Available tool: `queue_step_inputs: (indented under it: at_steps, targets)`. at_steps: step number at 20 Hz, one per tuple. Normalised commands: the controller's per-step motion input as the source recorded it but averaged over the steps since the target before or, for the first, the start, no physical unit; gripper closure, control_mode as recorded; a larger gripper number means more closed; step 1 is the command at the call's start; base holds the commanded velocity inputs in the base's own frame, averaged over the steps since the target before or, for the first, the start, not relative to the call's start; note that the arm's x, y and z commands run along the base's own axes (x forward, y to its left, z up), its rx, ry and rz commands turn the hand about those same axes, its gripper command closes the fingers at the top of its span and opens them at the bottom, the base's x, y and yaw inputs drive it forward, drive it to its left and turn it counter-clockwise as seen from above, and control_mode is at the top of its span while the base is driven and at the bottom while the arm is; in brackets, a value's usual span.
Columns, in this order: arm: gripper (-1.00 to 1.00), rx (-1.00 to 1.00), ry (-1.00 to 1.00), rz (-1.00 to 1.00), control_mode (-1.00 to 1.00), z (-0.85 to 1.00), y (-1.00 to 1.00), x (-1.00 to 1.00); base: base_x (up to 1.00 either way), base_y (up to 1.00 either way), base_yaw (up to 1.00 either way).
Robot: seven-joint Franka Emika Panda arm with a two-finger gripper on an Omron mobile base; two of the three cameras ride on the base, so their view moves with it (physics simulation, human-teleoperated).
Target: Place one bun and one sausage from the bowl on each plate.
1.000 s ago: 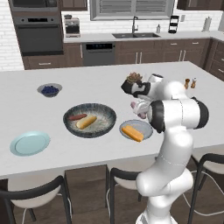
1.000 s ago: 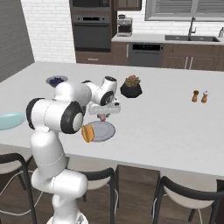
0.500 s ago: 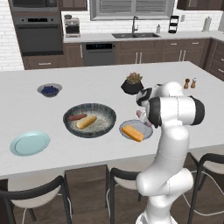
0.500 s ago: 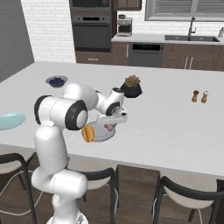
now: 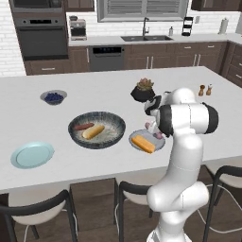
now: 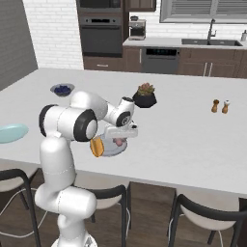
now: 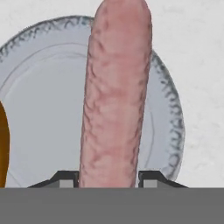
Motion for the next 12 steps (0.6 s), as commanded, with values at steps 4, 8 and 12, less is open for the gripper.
queue_step_inputs:
  at_steps: [4, 8, 12]
  targets:
    - [1.00, 0.00, 0.04, 0.04, -1.00, -0.08, 0.18, -0.02, 0.00, 0.00, 0.00]
    - [1.00, 0.00, 0.01, 0.06, -1.00, -0.30, 0.01, -0.01, 0.00, 0.00, 0.00]
    - [-1.00, 0.00, 0.00, 0.03, -1.00, -0.25, 0.00, 0.00, 0.00, 0.00, 0.00]
